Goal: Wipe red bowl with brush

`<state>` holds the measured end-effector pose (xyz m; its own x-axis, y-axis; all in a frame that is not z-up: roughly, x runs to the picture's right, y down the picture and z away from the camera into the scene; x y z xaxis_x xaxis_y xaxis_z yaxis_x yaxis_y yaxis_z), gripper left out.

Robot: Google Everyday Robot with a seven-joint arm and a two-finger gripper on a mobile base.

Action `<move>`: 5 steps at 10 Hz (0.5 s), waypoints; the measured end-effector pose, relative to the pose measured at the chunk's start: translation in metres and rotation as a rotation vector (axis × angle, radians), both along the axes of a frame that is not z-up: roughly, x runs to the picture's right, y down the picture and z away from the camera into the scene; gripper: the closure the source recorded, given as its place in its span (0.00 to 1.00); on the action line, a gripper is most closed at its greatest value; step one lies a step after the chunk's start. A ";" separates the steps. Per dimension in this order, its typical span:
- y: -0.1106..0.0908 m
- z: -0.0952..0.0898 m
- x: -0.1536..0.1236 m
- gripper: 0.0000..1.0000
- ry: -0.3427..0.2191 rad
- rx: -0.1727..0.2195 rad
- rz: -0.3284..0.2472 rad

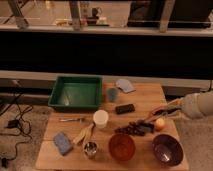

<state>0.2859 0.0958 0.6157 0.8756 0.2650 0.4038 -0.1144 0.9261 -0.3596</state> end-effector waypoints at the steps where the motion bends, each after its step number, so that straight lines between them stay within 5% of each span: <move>1: 0.006 -0.005 -0.001 0.90 -0.010 -0.002 -0.002; 5: 0.044 -0.038 -0.011 0.90 -0.067 -0.011 -0.013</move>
